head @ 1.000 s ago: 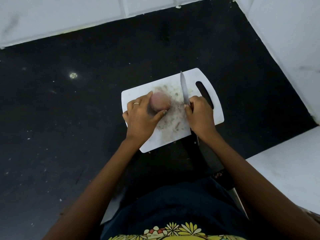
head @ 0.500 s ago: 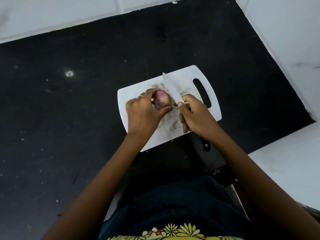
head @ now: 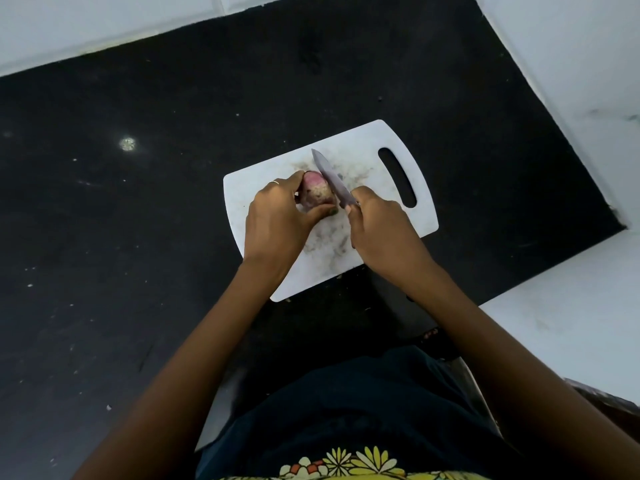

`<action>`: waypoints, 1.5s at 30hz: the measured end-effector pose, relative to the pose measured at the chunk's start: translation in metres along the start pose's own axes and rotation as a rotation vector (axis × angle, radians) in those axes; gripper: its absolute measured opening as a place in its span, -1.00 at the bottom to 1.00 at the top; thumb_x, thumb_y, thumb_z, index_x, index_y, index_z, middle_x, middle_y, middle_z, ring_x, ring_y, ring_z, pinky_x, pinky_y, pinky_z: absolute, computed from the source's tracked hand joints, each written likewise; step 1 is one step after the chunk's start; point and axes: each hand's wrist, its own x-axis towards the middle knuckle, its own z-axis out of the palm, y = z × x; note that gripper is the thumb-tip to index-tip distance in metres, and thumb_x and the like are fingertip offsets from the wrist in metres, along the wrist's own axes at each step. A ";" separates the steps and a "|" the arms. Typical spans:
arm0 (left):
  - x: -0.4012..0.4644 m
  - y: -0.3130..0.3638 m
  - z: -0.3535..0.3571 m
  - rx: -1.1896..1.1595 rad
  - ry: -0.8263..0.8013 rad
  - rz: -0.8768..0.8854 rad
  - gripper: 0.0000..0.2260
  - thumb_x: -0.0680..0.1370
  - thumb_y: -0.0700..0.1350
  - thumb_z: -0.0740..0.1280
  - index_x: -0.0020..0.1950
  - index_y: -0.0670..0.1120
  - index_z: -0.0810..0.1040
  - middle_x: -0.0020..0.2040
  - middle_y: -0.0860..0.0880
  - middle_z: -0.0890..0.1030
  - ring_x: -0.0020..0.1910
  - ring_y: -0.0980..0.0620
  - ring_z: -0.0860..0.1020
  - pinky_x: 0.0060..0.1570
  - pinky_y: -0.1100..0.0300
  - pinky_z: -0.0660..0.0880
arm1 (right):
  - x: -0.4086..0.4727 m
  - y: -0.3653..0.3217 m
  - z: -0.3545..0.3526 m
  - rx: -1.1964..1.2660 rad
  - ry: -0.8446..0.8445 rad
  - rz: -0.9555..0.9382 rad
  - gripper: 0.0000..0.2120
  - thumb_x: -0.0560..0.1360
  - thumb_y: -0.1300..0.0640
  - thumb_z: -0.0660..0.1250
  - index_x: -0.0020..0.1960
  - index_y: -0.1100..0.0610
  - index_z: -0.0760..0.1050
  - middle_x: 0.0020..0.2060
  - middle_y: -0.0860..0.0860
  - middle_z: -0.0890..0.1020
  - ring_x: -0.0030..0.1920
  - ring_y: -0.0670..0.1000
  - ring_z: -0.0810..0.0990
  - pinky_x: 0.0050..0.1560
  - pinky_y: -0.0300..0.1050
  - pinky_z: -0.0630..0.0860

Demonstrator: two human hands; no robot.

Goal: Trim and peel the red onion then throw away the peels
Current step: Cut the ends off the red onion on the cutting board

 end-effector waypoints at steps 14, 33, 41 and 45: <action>0.009 0.004 -0.004 0.214 -0.055 0.073 -0.51 0.41 0.20 0.42 0.18 -0.10 0.56 -0.08 -0.16 0.63 -0.10 -0.14 0.56 -0.25 0.09 0.37 | 0.007 -0.020 -0.012 -0.162 -0.117 0.095 -0.76 0.56 0.24 0.11 0.19 0.28 0.35 0.10 0.23 0.53 0.07 0.23 0.52 -0.16 -0.05 0.30; 0.022 0.005 -0.009 0.284 -0.096 0.131 -0.48 0.39 0.23 0.41 0.10 -0.18 0.59 -0.18 -0.17 0.62 -0.22 -0.10 0.51 -0.30 0.10 0.26 | 0.002 -0.023 -0.014 -0.172 -0.203 0.132 -0.75 0.54 0.27 0.10 0.21 0.27 0.31 0.10 0.23 0.51 0.08 0.23 0.52 -0.14 -0.01 0.33; 0.022 0.005 -0.012 0.204 -0.103 0.079 -0.51 0.36 0.23 0.44 0.06 -0.14 0.63 -0.21 -0.14 0.65 -0.22 -0.10 0.58 -0.29 0.04 0.45 | 0.005 -0.024 -0.014 -0.214 -0.215 0.077 -0.74 0.54 0.27 0.09 0.22 0.26 0.29 0.07 0.22 0.51 -0.03 0.19 0.49 -0.16 -0.03 0.31; 0.022 0.007 -0.013 0.225 -0.115 0.091 -0.52 0.38 0.21 0.44 0.01 -0.19 0.62 -0.23 -0.16 0.62 -0.24 -0.11 0.54 -0.29 0.06 0.38 | 0.003 -0.025 -0.010 -0.217 -0.196 0.093 -0.74 0.54 0.28 0.10 0.23 0.25 0.28 0.01 0.18 0.49 -0.13 0.10 0.39 -0.16 -0.03 0.30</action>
